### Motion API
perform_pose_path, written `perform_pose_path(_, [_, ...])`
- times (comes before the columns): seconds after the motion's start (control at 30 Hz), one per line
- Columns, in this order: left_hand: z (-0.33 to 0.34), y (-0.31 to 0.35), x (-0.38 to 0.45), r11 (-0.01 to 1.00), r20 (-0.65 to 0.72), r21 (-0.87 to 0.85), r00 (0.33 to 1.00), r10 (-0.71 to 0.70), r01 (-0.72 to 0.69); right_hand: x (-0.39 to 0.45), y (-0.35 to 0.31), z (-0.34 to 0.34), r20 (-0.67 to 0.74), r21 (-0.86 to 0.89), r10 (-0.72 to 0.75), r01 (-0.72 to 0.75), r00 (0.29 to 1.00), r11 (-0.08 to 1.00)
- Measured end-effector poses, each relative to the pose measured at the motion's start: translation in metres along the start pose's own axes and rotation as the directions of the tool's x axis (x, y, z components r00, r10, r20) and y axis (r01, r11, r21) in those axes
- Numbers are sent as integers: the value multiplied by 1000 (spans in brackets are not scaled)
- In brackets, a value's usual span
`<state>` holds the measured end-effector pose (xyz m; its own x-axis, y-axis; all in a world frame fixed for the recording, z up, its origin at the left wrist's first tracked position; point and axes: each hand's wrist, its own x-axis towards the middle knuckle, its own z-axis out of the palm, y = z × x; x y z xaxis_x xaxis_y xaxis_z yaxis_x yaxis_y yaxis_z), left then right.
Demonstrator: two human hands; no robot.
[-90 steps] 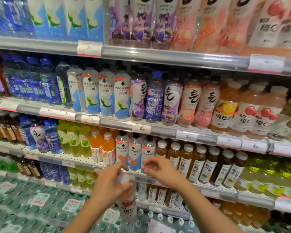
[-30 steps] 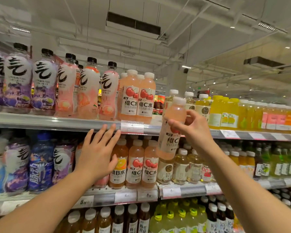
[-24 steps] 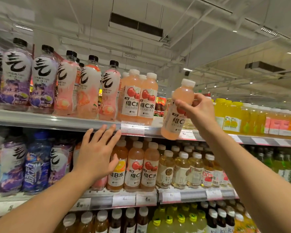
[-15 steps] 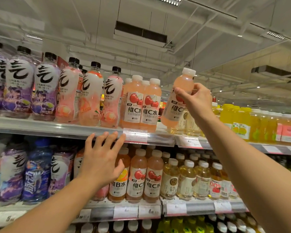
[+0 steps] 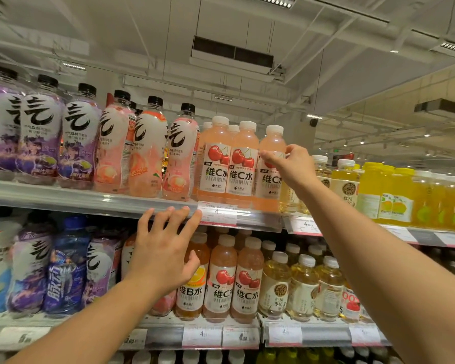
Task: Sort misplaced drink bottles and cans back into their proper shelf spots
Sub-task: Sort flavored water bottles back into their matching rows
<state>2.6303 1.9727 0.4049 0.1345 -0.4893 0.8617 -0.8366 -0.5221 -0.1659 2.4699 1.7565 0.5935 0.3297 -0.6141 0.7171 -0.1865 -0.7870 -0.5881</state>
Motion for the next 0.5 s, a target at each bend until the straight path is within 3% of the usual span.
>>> perform_pose_path(0.13, [-1,2,-1,1000,18,3,1000,-15,15,-13,4,5,-7,-92,-29,28,1000,995])
perform_pose_path(0.27, [-2,4,-1,1000,23,2,999,-25,25,-37,31,22,-121,-185,-140,116,983,976])
perform_pose_path(0.5, [-2,8,-2,999,10,21,999,-41,40,-55,47,36,-125,-262,-97,62,987,963])
